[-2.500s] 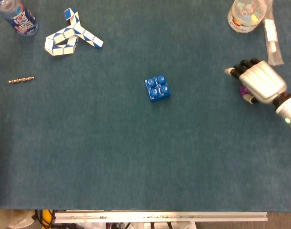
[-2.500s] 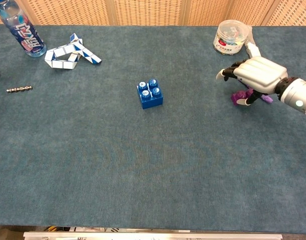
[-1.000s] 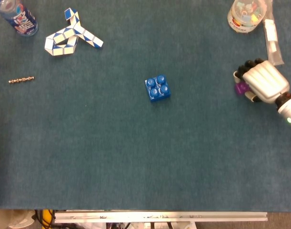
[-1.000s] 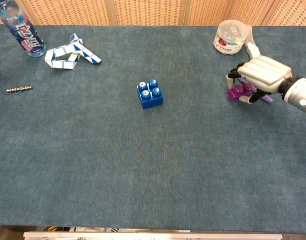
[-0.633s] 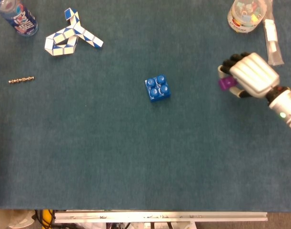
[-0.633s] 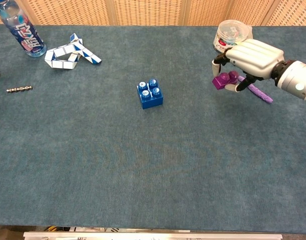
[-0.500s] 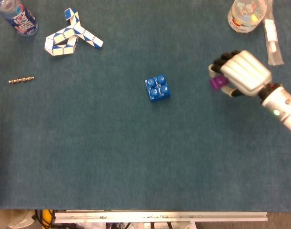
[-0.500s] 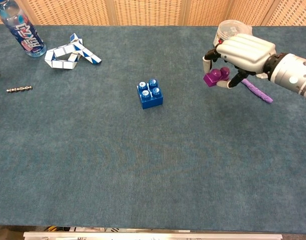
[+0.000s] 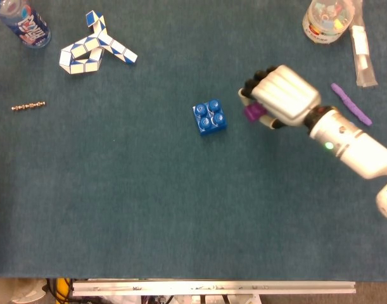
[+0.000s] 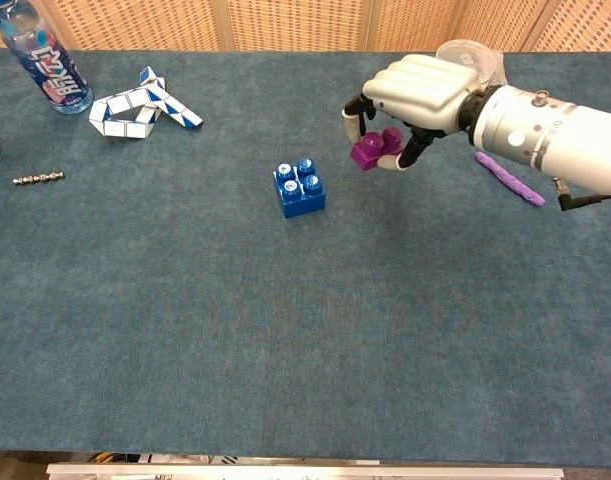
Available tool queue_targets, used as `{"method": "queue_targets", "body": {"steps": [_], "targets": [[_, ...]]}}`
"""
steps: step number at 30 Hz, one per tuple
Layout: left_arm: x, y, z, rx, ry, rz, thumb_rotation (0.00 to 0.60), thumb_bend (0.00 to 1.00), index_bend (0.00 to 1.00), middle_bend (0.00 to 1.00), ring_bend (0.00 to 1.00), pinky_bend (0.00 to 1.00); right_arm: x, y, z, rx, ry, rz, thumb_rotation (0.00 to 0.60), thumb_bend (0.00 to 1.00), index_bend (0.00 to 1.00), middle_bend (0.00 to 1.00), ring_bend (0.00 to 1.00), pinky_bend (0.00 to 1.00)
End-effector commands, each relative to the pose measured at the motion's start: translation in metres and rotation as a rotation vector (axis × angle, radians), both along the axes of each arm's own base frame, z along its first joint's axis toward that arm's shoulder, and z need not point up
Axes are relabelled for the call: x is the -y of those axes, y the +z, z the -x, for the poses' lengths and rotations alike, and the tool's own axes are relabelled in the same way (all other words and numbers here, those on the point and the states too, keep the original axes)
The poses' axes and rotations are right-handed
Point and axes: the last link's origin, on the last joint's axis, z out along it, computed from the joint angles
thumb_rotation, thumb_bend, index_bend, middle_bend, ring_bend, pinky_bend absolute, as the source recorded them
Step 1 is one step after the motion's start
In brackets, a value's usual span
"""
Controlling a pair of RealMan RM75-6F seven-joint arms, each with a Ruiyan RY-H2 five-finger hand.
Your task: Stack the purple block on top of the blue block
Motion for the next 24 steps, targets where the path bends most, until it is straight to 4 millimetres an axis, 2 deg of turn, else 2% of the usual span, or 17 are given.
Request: {"method": "queue_targets", "body": {"steps": [1,12,24], "targets": [[0.0,-0.001,0.0,-0.001,0.0,0.005,0.6,0.17,0.2,0.18,0.19,0.31,-0.006,-0.012,-0.017,-0.014,0.018,-0.03,0.6,0.3,0.56,0.44,0.34,0.42],[-0.002,-0.001,0.0,0.002,-0.011,0.017,0.6,0.17,0.2,0.18,0.19,0.31,-0.02,-0.032,-0.037,-0.034,0.004,-0.007,0.6,0.3,0.56,0.44,0.34,0.42],[-0.002,-0.003,-0.001,0.003,-0.019,0.025,0.6,0.17,0.2,0.18,0.19,0.31,-0.021,-0.047,-0.053,-0.03,-0.027,0.04,0.6,0.3,0.56,0.44,0.34,0.43]]}}
